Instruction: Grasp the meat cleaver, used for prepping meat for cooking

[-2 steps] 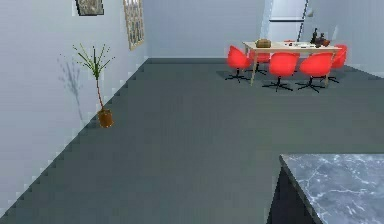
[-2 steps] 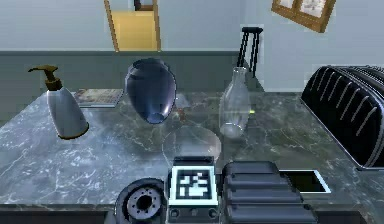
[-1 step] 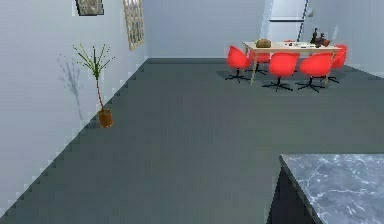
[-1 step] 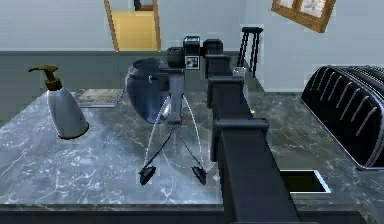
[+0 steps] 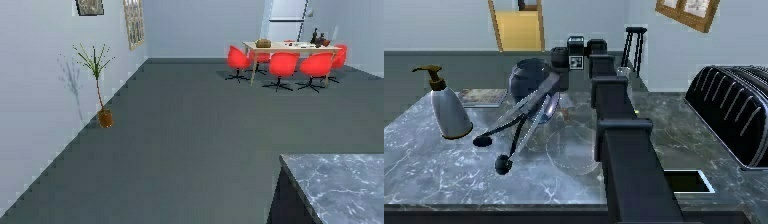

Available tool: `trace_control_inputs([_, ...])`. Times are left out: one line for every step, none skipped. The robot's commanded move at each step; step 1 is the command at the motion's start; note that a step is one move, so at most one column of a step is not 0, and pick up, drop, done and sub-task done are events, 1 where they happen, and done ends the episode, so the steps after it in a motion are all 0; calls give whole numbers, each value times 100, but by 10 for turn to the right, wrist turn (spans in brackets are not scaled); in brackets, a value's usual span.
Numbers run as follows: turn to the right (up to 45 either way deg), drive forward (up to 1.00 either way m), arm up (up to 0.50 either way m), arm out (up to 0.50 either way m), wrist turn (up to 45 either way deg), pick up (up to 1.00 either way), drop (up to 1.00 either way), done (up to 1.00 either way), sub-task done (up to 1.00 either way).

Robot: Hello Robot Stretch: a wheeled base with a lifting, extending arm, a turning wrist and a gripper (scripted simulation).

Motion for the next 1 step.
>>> trace_control_inputs([0,0,0,0,450,0,0,0,0])
